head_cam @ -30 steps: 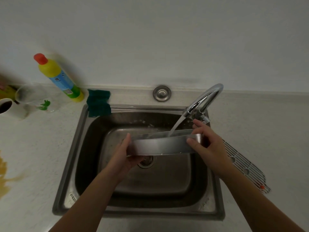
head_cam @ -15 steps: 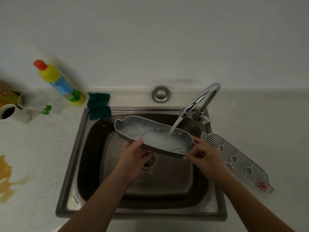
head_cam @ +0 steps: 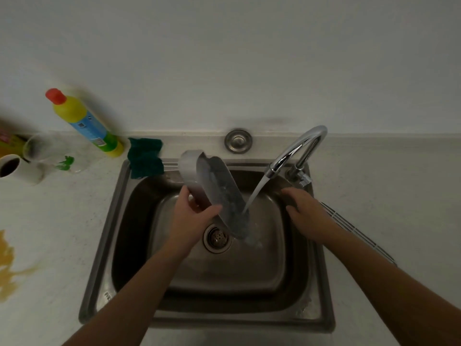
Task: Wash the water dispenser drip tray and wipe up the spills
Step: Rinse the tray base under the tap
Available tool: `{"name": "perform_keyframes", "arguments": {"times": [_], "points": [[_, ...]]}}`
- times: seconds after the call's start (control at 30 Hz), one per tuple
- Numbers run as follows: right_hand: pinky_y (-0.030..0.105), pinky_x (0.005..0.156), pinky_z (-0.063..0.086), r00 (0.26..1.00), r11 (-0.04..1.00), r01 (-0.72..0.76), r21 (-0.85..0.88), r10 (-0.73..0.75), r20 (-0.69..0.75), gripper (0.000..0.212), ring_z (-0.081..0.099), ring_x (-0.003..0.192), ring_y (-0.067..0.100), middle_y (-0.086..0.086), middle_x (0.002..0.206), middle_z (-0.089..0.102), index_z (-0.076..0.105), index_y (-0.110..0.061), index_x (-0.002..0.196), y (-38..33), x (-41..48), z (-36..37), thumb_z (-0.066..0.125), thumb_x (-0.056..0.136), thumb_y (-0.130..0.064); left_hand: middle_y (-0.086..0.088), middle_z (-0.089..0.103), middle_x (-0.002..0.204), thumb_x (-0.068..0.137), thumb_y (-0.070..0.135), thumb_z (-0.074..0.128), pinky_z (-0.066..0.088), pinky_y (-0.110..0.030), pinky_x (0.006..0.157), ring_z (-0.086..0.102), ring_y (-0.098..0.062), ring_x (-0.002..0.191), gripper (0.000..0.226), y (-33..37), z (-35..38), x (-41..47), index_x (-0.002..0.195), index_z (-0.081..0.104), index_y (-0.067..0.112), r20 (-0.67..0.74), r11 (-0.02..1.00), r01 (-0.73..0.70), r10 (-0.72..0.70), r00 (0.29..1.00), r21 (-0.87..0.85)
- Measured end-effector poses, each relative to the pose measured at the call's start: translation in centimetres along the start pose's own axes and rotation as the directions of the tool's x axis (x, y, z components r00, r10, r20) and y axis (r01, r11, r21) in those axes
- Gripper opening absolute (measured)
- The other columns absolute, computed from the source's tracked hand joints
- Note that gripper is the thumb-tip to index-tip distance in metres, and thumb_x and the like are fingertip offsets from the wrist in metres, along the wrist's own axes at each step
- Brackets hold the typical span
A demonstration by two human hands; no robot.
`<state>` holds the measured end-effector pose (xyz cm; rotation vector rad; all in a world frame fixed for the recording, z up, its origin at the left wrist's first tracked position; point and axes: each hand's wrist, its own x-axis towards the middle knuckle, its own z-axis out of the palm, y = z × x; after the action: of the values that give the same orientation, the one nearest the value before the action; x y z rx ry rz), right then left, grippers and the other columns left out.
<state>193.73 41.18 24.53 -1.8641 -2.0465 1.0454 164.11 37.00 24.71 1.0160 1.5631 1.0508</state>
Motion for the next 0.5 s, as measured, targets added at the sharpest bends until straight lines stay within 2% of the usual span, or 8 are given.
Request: {"name": "perform_keyframes", "arguments": {"times": [0.03, 0.13, 0.2, 0.3, 0.4, 0.5], "points": [[0.035, 0.105, 0.040, 1.000, 1.000, -0.009, -0.023, 0.009, 0.012, 0.043, 0.054, 0.127, 0.023, 0.007, 0.139, 0.058, 0.052, -0.018, 0.141, 0.2, 0.5, -0.3, 0.056, 0.099, -0.016, 0.022, 0.070, 0.114, 0.067, 0.045, 0.085, 0.063, -0.021, 0.076, 0.070, 0.000, 0.105, 0.053, 0.3, -0.3, 0.4, 0.113, 0.058, 0.045, 0.018, 0.997, -0.038, 0.037, 0.999, 0.072], [0.037, 0.099, 0.046, 0.999, 0.998, -0.045, -0.049, 0.046, 0.011, 0.039, 0.060, 0.116, 0.023, 0.010, 0.129, 0.064, 0.054, -0.017, 0.140, 0.6, 1.4, -1.4, 0.052, 0.101, -0.013, 0.020, 0.070, 0.119, 0.070, 0.046, 0.083, 0.063, -0.031, 0.088, 0.070, -0.005, 0.111, 0.057, 1.2, -1.5, 1.6, 0.119, 0.053, 0.046, 0.082, 0.963, -0.120, 0.103, 0.991, 0.243], [0.031, 0.092, 0.040, 0.997, 0.999, -0.023, -0.048, 0.019, -0.071, 0.032, 0.059, 0.109, 0.021, 0.012, 0.124, 0.066, 0.060, -0.015, 0.132, 0.8, 1.9, -2.4, 0.053, 0.101, -0.014, 0.020, 0.067, 0.122, 0.072, 0.047, 0.081, 0.062, -0.035, 0.092, 0.069, -0.008, 0.113, 0.058, 2.0, -2.3, 2.2, 0.119, 0.048, 0.049, 0.130, 0.909, -0.183, 0.144, 0.981, 0.374], [0.030, 0.090, 0.036, 0.984, 0.998, -0.049, 0.026, 0.053, -0.172, 0.032, 0.056, 0.102, 0.019, 0.013, 0.124, 0.068, 0.062, -0.012, 0.132, 1.1, 2.6, -4.1, 0.057, 0.101, -0.016, 0.015, 0.067, 0.121, 0.073, 0.046, 0.080, 0.063, -0.036, 0.090, 0.069, -0.008, 0.108, 0.059, 3.1, -3.1, 2.9, 0.122, 0.048, 0.040, 0.186, 0.796, -0.276, 0.208, 0.960, 0.539], [0.031, 0.091, 0.038, 0.989, 0.996, -0.063, 0.061, 0.071, -0.134, 0.037, 0.054, 0.103, 0.016, 0.002, 0.118, 0.064, 0.060, -0.014, 0.134, 1.2, 2.7, -4.7, 0.064, 0.098, -0.020, 0.025, 0.063, 0.112, 0.072, 0.056, 0.078, 0.062, -0.028, 0.083, 0.068, -0.003, 0.100, 0.061, 4.1, -3.9, 3.1, 0.122, 0.046, 0.042, 0.206, 0.734, -0.329, 0.257, 0.944, 0.594], [0.031, 0.089, 0.038, 0.997, 0.999, -0.041, -0.036, 0.039, -0.065, 0.035, 0.056, 0.105, 0.022, 0.007, 0.117, 0.061, 0.065, -0.014, 0.125, 1.7, 2.2, -4.1, 0.070, 0.091, -0.016, 0.041, 0.057, 0.104, 0.068, 0.068, 0.072, 0.053, -0.008, 0.069, 0.064, 0.010, 0.092, 0.060, 4.4, -4.5, 2.7, 0.117, 0.040, 0.053, 0.179, 0.713, -0.373, 0.335, 0.925, 0.594]]}}
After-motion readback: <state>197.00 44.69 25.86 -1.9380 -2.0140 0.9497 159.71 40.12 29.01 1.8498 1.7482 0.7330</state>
